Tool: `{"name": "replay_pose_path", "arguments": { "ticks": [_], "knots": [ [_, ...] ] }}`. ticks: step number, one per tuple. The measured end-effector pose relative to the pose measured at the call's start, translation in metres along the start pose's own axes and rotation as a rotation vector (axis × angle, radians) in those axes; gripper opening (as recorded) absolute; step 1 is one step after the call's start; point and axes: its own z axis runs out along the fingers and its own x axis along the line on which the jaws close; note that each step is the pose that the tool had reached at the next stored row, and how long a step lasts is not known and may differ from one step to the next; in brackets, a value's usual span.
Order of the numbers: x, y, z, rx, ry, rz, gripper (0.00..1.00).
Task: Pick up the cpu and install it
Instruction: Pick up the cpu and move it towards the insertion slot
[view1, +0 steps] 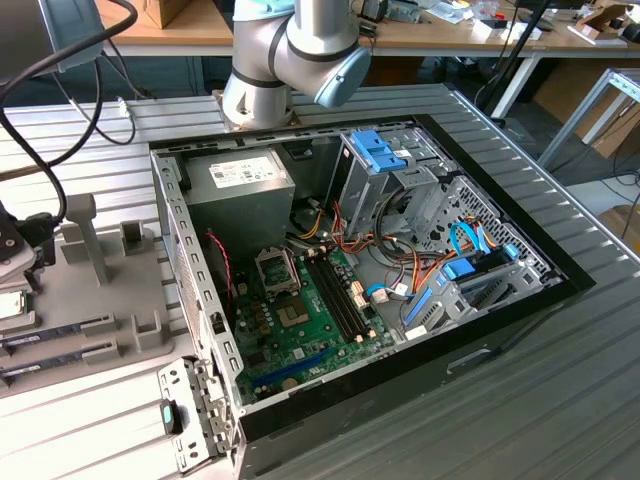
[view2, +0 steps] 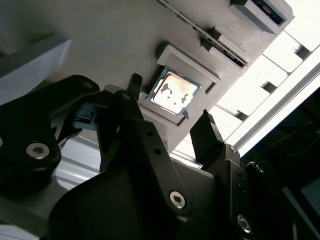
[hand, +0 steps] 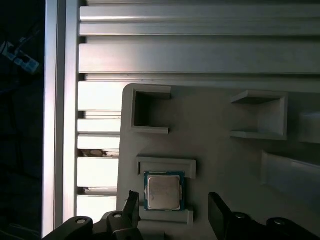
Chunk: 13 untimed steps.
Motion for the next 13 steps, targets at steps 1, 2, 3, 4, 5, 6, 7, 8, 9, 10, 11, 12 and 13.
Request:
{"name": "replay_pose_path", "arguments": {
  "ticks": [1,2,3,4,5,6,7,8,9,10,11,12,13],
  "knots": [
    [0.0000,0.0000,0.0005,0.0000,0.0001,0.000,0.66],
    [0.0000,0.0000,0.0009,0.0001,0.0001,0.000,0.66],
    [0.0000,0.0000,0.0012,0.0001,0.0002,0.000,0.66],
    [0.0000,0.0000,0.0017,0.0001,0.0001,0.000,0.66],
    [0.0000,0.0000,0.0023,0.0001,0.0001,-0.001,0.66],
    [0.0000,0.0000,0.0027,0.0001,0.0002,-0.001,0.66],
    [0.0000,0.0000,0.0030,0.0001,0.0002,-0.001,0.66],
    [0.0000,0.0000,0.0033,0.0001,0.0002,-0.001,0.66],
    [-0.0001,-0.0001,0.0038,0.0001,0.0001,-0.001,0.66],
    [-0.0001,0.0000,0.0040,0.0001,0.0002,-0.001,0.66],
    [-0.0001,-0.0001,0.0043,0.0001,0.0002,-0.001,0.66],
    [-0.0001,-0.0001,0.0046,0.0001,0.0002,-0.001,0.66],
    [-0.0001,-0.0001,0.0050,0.0001,0.0001,-0.002,0.66]
  ]
}}
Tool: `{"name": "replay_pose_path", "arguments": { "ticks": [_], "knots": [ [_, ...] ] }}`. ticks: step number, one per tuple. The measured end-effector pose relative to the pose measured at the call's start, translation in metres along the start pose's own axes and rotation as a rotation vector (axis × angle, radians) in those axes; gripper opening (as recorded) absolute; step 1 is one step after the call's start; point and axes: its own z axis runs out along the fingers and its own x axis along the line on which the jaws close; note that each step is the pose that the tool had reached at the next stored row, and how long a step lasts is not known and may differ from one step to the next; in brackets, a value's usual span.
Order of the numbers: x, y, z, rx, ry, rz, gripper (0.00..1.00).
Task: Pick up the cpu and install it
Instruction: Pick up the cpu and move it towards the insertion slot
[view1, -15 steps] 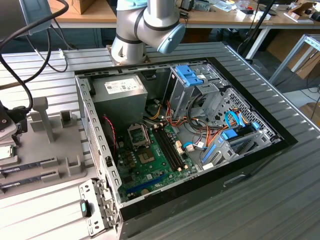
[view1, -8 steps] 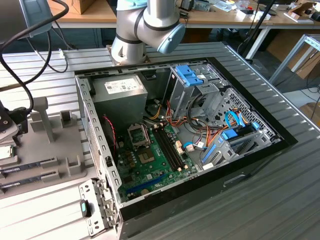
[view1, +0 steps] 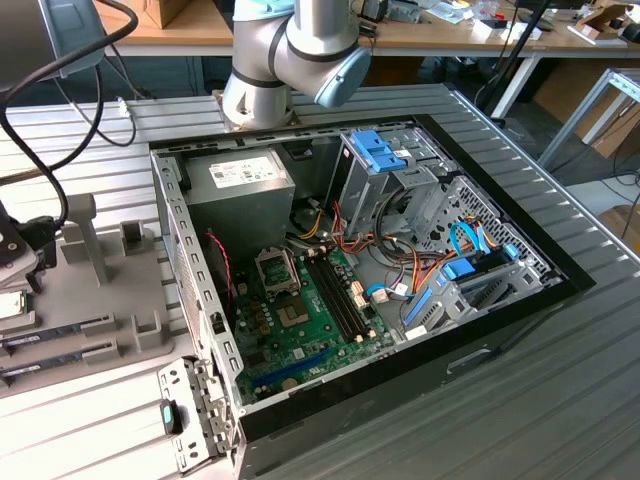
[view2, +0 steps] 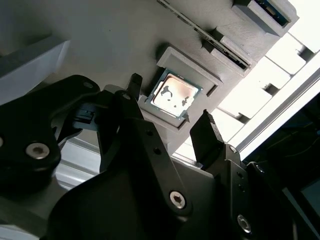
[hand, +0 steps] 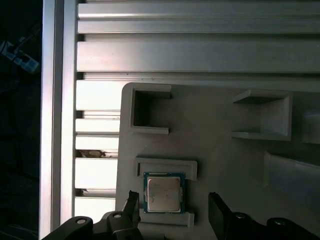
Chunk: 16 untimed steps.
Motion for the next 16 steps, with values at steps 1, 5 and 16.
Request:
{"name": "replay_pose_path", "arguments": {
  "ticks": [1,5,16],
  "knots": [
    [0.0000,0.0000,0.0004,0.0000,0.0000,0.000,0.66],
    [0.0000,0.0000,0.0018,0.0000,0.0001,-0.001,0.66],
    [-0.0001,-0.0001,0.0048,0.0001,0.0001,-0.003,0.66]
  ]
}}
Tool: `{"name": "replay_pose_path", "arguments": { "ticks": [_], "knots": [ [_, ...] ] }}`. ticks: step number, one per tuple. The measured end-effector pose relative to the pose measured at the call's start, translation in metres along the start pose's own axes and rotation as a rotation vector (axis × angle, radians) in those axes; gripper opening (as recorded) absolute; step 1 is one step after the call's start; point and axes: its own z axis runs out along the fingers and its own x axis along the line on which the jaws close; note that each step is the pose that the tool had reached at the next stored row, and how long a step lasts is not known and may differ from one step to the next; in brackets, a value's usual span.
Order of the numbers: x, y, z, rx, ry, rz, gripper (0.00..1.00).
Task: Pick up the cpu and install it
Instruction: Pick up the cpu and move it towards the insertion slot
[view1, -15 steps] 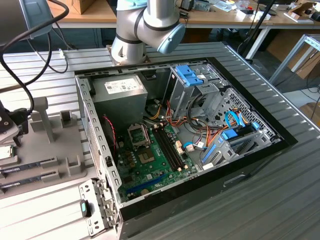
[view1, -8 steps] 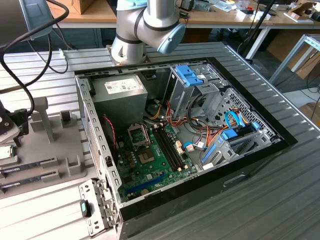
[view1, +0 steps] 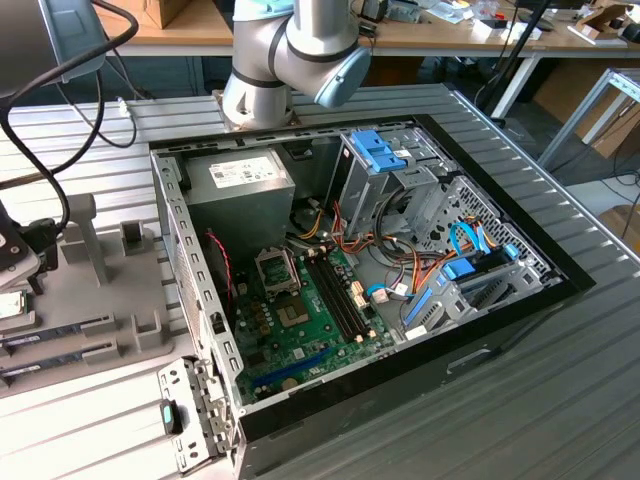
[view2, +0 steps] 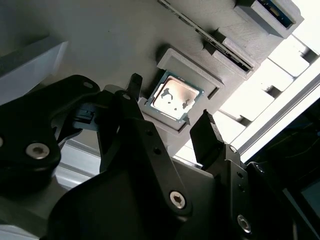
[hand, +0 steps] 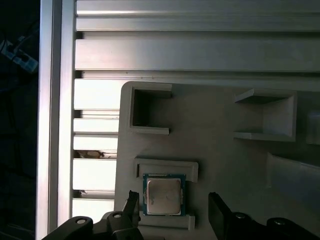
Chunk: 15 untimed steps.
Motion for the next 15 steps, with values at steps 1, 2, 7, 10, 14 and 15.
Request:
{"name": "replay_pose_path", "arguments": {
  "ticks": [1,2,7,10,14,15],
  "knots": [
    [0.0000,0.0000,0.0002,0.0000,0.0000,0.000,0.66],
    [0.0000,0.0000,0.0006,0.0000,-0.0001,-0.001,0.66],
    [0.0000,0.0000,0.0017,0.0000,-0.0001,-0.001,0.66],
    [0.0000,0.0000,0.0023,0.0000,0.0000,-0.001,0.66],
    [-0.0001,0.0000,0.0035,0.0000,0.0000,-0.001,0.66],
    [-0.0001,0.0000,0.0036,0.0000,0.0000,-0.001,0.66]
  ]
}}
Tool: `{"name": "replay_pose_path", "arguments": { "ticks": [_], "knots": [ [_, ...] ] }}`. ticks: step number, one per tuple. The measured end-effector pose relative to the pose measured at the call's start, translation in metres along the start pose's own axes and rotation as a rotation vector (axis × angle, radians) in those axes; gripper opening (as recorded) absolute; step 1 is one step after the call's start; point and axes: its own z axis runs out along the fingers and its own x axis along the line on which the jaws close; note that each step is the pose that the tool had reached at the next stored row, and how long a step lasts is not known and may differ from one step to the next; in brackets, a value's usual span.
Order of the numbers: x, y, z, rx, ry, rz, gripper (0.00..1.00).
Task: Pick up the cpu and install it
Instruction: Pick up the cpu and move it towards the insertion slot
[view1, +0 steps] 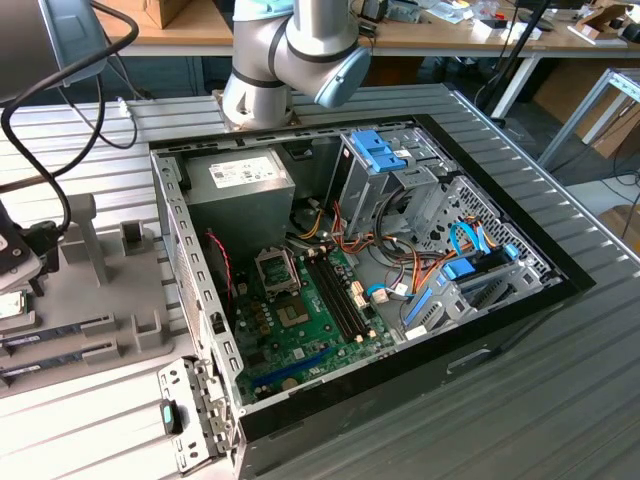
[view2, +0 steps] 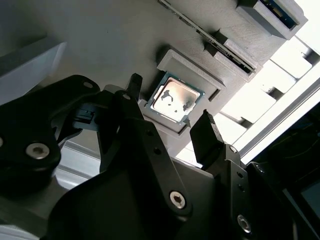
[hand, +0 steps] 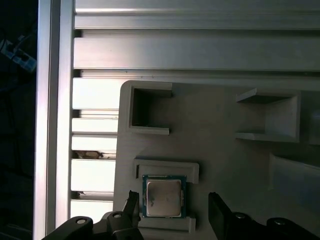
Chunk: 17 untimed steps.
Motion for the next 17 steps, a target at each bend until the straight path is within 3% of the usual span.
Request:
{"name": "replay_pose_path", "arguments": {
  "ticks": [13,17],
  "knots": [
    [-0.0004,0.0000,0.0031,-0.0001,-0.0002,-0.001,0.66],
    [-0.0006,-0.0001,0.0091,0.0001,0.0000,-0.005,0.66]
  ]
}}
